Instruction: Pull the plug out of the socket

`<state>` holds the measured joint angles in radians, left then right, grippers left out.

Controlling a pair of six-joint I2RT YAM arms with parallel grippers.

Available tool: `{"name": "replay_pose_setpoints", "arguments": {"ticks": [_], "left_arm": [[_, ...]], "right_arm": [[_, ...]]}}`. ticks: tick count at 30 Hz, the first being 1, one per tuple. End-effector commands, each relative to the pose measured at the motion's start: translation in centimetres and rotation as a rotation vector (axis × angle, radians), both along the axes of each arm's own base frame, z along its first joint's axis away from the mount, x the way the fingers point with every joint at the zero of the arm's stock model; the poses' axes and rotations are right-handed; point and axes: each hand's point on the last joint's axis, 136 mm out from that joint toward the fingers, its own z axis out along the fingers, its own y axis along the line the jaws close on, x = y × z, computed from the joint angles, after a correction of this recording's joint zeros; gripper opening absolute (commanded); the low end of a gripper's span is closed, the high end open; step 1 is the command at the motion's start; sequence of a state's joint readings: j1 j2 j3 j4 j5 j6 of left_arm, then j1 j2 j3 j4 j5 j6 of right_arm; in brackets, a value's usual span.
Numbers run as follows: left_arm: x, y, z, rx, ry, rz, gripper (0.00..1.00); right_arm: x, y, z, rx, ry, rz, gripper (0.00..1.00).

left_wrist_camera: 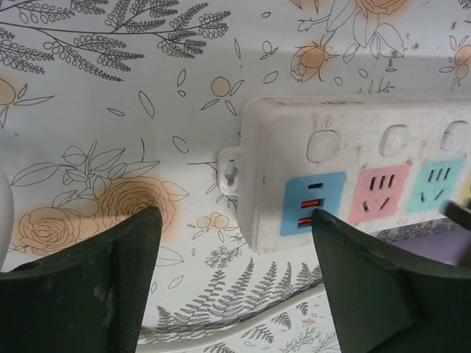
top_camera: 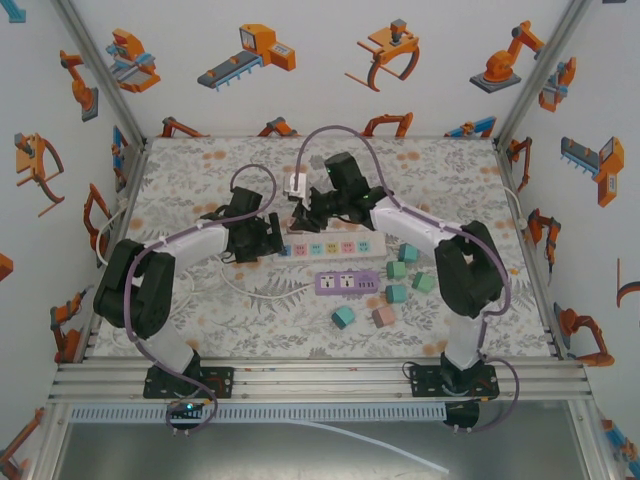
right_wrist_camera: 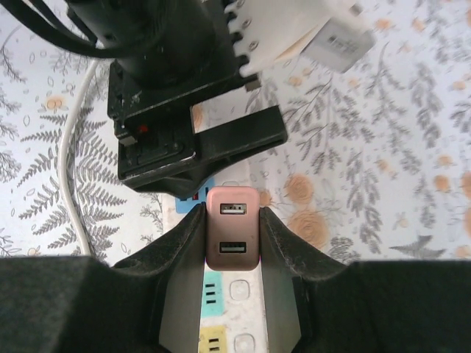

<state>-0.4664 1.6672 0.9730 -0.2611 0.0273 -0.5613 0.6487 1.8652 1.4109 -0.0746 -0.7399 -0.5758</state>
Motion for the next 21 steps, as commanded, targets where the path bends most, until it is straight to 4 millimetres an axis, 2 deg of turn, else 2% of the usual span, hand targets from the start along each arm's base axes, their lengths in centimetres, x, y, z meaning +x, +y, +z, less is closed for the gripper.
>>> {"name": "replay_pose_setpoints", "arguments": {"ticks": [1, 7, 10, 15, 17, 21], "left_arm": [[-0.9, 2.0, 0.0, 0.098, 0.01, 0.015, 0.76], [0.0, 1.3, 4.4, 0.035, -0.093, 0.005, 0.79], [0.2, 1.0, 7.2, 0.001, -0.157, -0.005, 0.81], [0.0, 0.1, 12.4, -0.086, -0.293, -0.053, 0.84], [-0.5, -0.5, 14.5, -0.133, -0.353, -0.091, 0.84], [-2.4, -2.9, 19.2, -0.272, -0.488, -0.254, 0.85]], "right_arm": [[0.2, -0.8, 3.5, 0.074, -0.035, -0.042, 0.15], [0.4, -3.2, 7.1, 0.158, 0.022, -0.17, 0.13], [0.6, -5.3, 8.6, 0.198, 0.074, -0.257, 0.12], [0.9, -10.1, 10.3, 0.288, 0.206, -0.433, 0.1], [0.9, -12.3, 10.4, 0.319, 0.257, -0.51, 0.1], [2.0, -18.2, 10.0, 0.424, 0.401, -0.777, 0.11]]}}
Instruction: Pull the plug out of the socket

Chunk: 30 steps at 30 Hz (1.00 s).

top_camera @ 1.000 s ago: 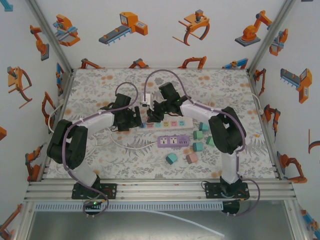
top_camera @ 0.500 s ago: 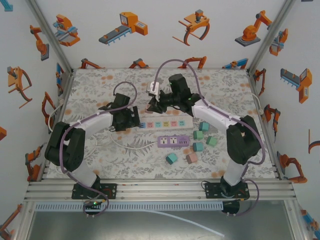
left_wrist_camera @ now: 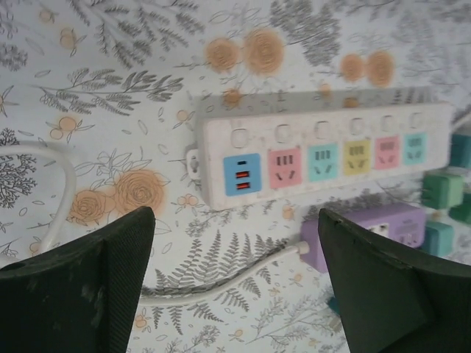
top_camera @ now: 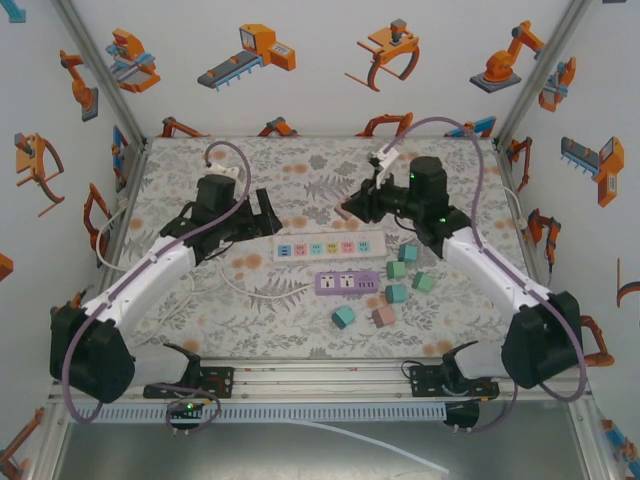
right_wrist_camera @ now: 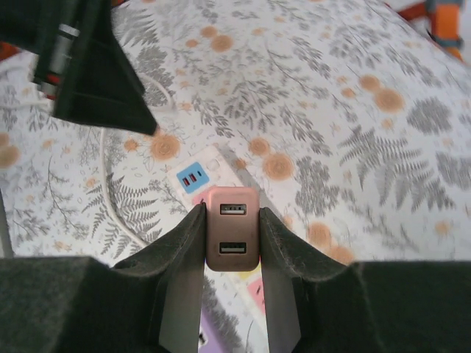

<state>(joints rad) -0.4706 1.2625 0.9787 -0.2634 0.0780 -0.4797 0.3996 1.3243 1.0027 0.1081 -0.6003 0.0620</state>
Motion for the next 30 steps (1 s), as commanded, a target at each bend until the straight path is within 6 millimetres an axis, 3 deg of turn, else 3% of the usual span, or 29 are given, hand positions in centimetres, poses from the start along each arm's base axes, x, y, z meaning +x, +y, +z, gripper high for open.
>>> {"name": "replay_pose_setpoints", "arguments": {"ticks": [1, 8, 11, 14, 21, 23, 30], "left_arm": [[-1.9, -2.8, 4.6, -0.103, -0.157, -0.201, 0.85], [-6.7, -6.6, 10.6, -0.238, -0.36, -0.505, 0.88], [-9.3, -8.4, 11.8, -0.265, -0.38, -0.66, 0.9], [-11.8, -9.9, 11.8, -0.255, -0.377, -0.776, 0.92], [-16.7, -12.8, 10.9, -0.278, -0.354, -0.959, 0.99], [-18.0, -13.3, 10.3, -0.273, -0.329, -1.001, 0.97], [-20.2, -13.3, 8.9, -0.224, -0.294, -1.05, 0.97]], "right_arm": [[1.4, -4.6, 0.8, 0.172, 0.154, -0.244, 0.11], [3.1, -15.8, -1.6, 0.459, 0.359, -0.6, 0.11], [3.2, -19.6, -4.1, 0.557, 0.45, -0.719, 0.11], [3.0, -22.0, -6.5, 0.594, 0.516, -0.795, 0.11], [2.0, -25.9, -11.9, 0.602, 0.59, -0.97, 0.11], [1.6, -26.8, -13.6, 0.594, 0.616, -1.02, 0.11], [0.9, -27.4, -18.3, 0.568, 0.722, -1.062, 0.12]]}}
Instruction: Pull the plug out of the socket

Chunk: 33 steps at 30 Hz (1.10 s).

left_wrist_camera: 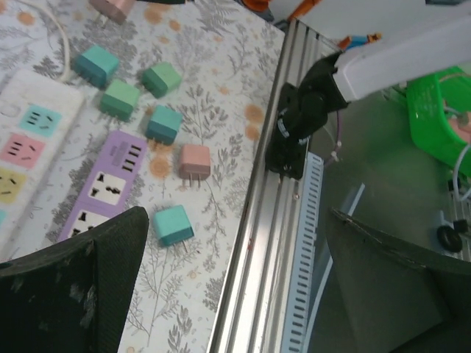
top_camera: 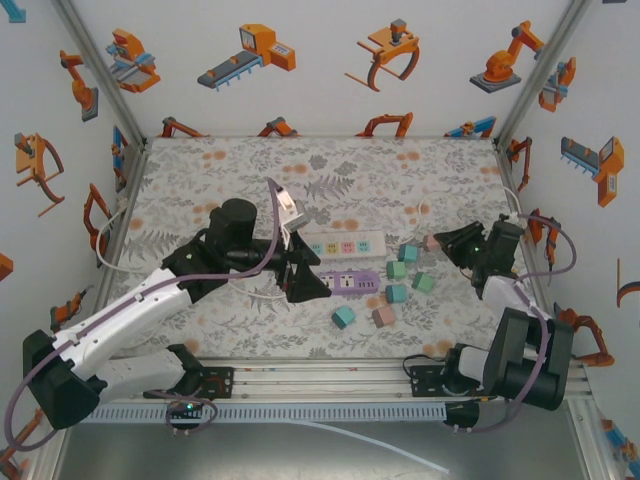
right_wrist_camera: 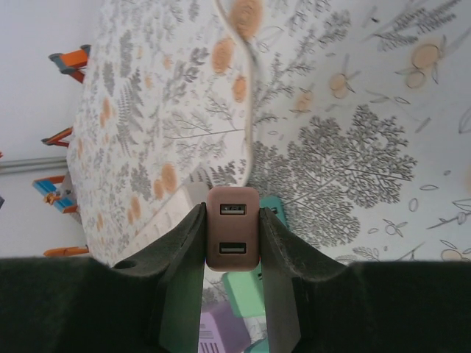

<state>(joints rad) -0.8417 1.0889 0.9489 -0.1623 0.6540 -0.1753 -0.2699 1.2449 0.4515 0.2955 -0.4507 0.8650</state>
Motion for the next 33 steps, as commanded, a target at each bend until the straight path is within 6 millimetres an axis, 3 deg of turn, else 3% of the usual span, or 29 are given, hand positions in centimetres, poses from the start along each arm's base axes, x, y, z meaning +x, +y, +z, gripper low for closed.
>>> {"name": "replay_pose_setpoints", "arguments": {"ticks": [1, 11, 18, 23, 29, 33], "left_arm": [[-1.3, 0.5, 0.5, 0.002, -0.039, -0.037, 0.97], [-1.3, 0.7, -0.1, 0.03, -0.053, -0.024, 0.97], [-0.7, 0.5, -0.2, 0.045, -0.072, -0.01, 0.97], [-0.1, 0.5, -0.3, 0.06, -0.085, 0.021, 0.97], [0.5, 1.2, -0.4, 0.075, -0.114, 0.073, 0.97], [1.0, 1.9, -0.1, 0.076, -0.144, 0.128, 0.97]], "right_arm": [[0.4, -0.4, -0.7, 0.004, -0.011, -0.014, 0.12], [-0.4, -0.2, -4.1, 0.013, 0.066, -0.004, 0.18], [-1.7, 0.5, -5.6, 0.0, 0.096, 0.035, 0.36], [-3.1, -0.1, -6.0, -0.023, 0.14, -0.012, 0.48], [-4.8, -1.3, -3.9, -0.092, 0.128, -0.094, 0.54], [-5.5, -2.6, -0.1, -0.185, 0.051, -0.155, 0.54]]}}
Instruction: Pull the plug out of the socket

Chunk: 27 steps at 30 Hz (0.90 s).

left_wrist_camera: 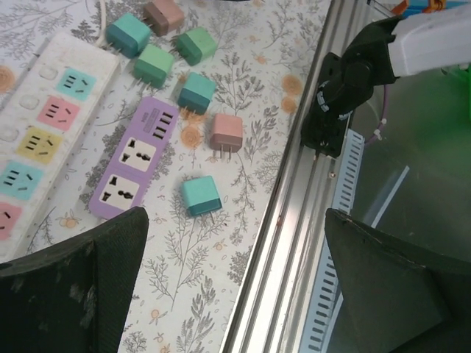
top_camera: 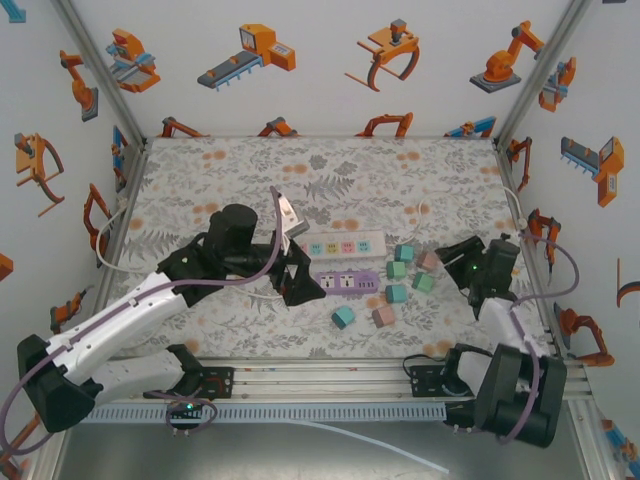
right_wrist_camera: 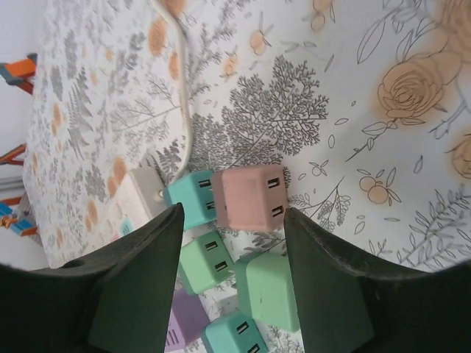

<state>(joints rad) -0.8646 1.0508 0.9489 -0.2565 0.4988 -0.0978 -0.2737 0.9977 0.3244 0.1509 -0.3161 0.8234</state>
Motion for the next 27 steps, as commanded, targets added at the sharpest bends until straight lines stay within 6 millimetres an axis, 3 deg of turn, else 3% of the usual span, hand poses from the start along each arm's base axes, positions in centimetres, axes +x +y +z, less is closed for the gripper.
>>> {"name": "replay_pose_setpoints", "arguments": {"ticks": [1, 6, 9, 14, 17, 20, 21, 27], "left_arm": [[0.6, 1.0, 1.2, -0.01, -0.079, 0.064, 0.97], [4.4, 3.9, 0.9, 0.032, -0.162, 0.34, 0.97], [6.9, 6.6, 0.0, 0.071, -0.219, 0.546, 0.97], [10.1, 12.8, -1.3, 0.135, -0.322, 0.903, 0.97], [11.8, 18.3, -2.7, 0.177, -0.332, 1.175, 0.97], [12.6, 22.5, -5.1, 0.227, -0.286, 1.321, 0.97], [12.7, 23.5, -5.9, 0.253, -0.289, 1.35, 0.97], [12.6, 28.2, -8.1, 0.354, -0.382, 1.534, 0.97]], "right_arm": [[-1.1, -1.9, 2.3, -0.122, -0.018, -0.073, 0.54], [-0.5, -4.6, 7.4, -0.399, -0.159, -0.126, 0.55], [0.3, -6.1, 8.1, -0.573, -0.146, -0.116, 0.56], [2.5, -7.1, 6.1, -0.654, -0.092, -0.079, 0.58], [4.1, -6.6, 4.2, -0.719, -0.061, -0.015, 0.62], [5.6, -6.1, 2.4, -0.761, -0.019, 0.04, 0.95], [6.1, -5.6, 2.0, -0.775, -0.03, 0.065, 0.99], [9.0, -3.6, 0.7, -0.812, -0.008, 0.137, 0.99]]}}
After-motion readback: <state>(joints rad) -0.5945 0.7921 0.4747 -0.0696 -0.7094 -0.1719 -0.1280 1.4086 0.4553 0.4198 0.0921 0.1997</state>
